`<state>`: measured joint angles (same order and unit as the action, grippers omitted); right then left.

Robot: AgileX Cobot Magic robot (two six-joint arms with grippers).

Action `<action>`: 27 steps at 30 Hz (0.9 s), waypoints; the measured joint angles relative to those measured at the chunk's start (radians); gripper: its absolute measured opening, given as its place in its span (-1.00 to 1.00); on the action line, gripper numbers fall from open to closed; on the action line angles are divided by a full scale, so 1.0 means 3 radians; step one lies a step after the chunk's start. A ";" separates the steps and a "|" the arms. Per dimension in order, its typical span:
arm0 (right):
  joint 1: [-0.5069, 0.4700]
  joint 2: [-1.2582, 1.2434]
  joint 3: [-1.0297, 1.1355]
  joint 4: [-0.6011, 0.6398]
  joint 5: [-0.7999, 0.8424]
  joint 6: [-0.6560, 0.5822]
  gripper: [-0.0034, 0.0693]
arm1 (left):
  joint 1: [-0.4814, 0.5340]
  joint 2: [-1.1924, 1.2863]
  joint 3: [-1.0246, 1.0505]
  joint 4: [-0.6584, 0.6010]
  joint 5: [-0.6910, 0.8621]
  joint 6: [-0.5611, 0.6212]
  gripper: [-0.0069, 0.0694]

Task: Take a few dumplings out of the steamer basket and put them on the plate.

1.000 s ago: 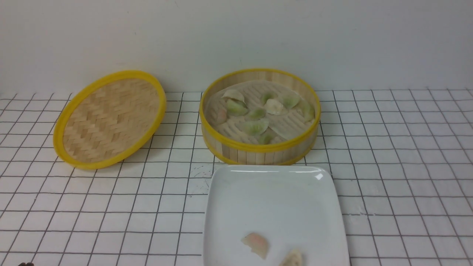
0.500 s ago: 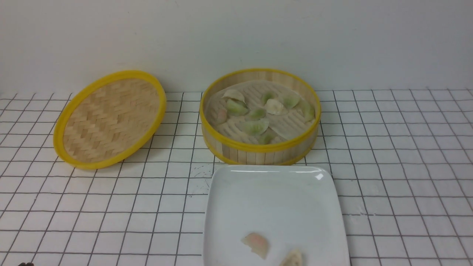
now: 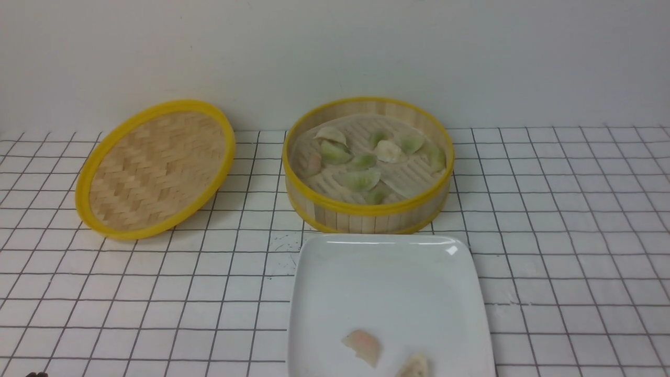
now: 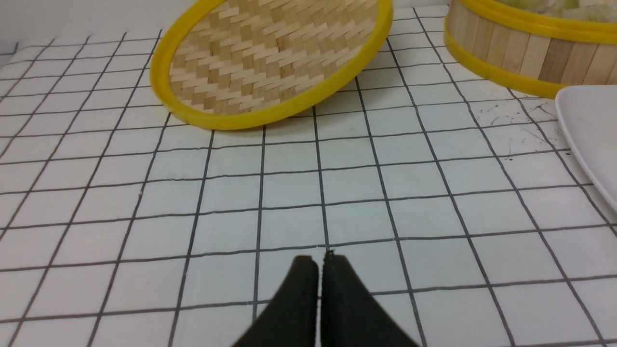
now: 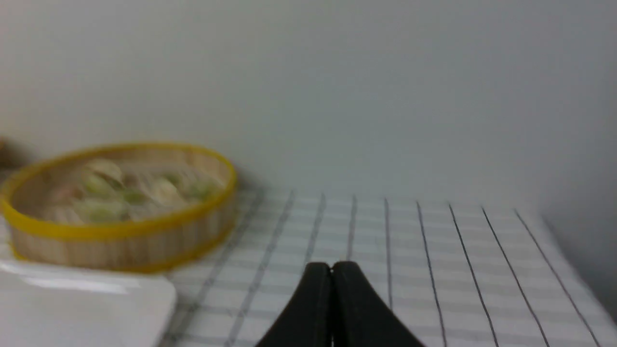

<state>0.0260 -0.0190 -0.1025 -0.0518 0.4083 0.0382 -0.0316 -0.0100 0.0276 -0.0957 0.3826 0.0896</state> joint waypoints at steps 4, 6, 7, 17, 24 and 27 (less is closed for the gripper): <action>-0.0310 0.0011 0.0397 0.0107 0.0018 0.0012 -0.94 | 0.0000 0.0000 0.0000 0.0000 0.0004 0.0000 -0.83; -0.0331 0.0011 0.0403 0.0142 -0.0024 0.0015 -0.94 | 0.0000 0.0000 0.0000 0.0000 0.0003 0.0000 -0.83; -0.0338 0.0011 0.0404 0.0173 -0.0037 0.0015 -0.94 | 0.0000 0.0000 0.0000 0.0000 0.0003 0.0000 -0.83; -0.0350 0.0011 0.0407 0.0173 -0.0040 0.0015 -0.94 | 0.0000 0.0000 0.0000 0.0000 0.0003 0.0000 -0.83; -0.0354 0.0011 0.0407 0.0173 -0.0044 0.0015 -0.94 | 0.0000 0.0000 0.0000 0.0001 0.0003 0.0000 -0.83; -0.0354 0.0011 0.0407 0.0173 -0.0044 0.0015 -0.94 | 0.0000 0.0000 0.0000 0.0001 0.0003 0.0000 -0.83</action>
